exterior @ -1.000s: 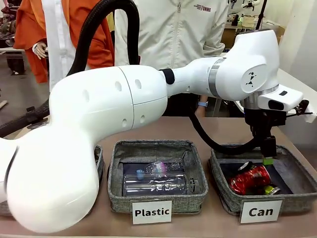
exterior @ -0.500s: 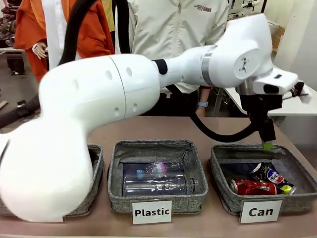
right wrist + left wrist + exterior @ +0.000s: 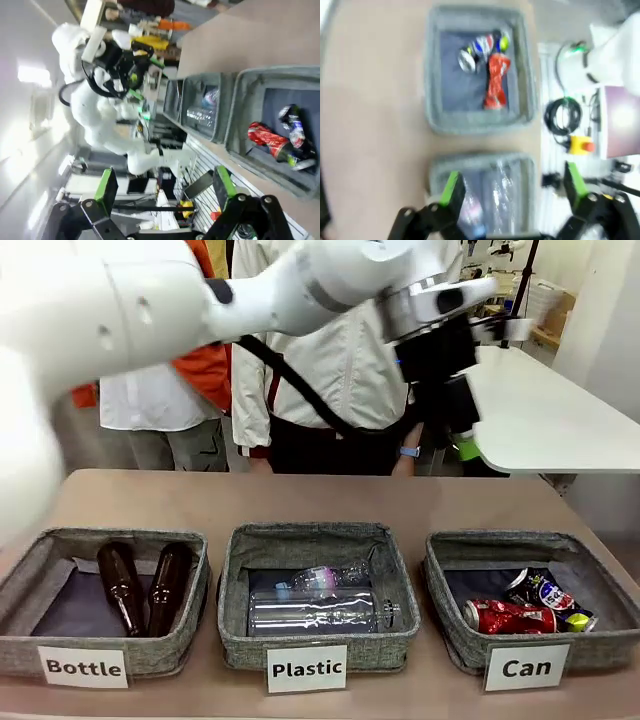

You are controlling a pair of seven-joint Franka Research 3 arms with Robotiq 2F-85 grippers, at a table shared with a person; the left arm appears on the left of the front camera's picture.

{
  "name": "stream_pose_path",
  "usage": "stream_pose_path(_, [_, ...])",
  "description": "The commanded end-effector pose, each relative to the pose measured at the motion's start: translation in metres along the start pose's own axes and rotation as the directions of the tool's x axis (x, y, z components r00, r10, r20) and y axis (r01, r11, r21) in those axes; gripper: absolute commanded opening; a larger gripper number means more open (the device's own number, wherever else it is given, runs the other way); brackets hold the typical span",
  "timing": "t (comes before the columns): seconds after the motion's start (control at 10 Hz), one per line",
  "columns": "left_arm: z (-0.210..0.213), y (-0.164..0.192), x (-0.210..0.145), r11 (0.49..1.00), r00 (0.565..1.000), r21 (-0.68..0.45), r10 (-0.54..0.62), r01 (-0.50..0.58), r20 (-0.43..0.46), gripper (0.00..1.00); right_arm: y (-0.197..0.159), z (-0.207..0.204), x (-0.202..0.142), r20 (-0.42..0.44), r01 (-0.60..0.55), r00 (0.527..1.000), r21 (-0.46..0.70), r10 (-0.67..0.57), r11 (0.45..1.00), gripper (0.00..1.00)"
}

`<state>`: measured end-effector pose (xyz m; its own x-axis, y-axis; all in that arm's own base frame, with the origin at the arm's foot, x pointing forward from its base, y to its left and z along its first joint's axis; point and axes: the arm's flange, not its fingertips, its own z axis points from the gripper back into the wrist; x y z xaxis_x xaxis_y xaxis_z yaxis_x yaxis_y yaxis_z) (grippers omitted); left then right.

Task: Sort the can waste into the basket.
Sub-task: Pick up the can waste from the table and place it in the right Fabric basket.

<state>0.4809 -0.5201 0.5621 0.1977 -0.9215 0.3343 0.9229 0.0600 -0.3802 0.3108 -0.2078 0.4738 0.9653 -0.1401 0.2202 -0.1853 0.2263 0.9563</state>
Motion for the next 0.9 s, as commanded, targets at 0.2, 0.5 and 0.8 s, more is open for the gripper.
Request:
stream_pose_path(0.2, [0.005,-0.079,-0.240,0.941,0.922,0.011,0.329,-0.338,0.204,1.00,0.017,-0.130,0.002,-0.193,-0.035,0.981,-0.046,0.025,0.998,1.00])
stream_pose_path(0.5, [0.048,-0.077,-0.344,0.811,0.702,-0.224,0.582,-0.541,0.411,1.00,0.020,-0.209,-0.011,-0.125,0.015,0.992,0.072,-0.006,0.997,1.00])
stream_pose_path(0.8, [0.053,-0.078,-0.452,0.706,0.455,-0.380,0.688,-0.597,0.565,1.00,0.024,-0.263,-0.013,0.042,0.115,0.992,0.015,-0.115,0.993,1.00])
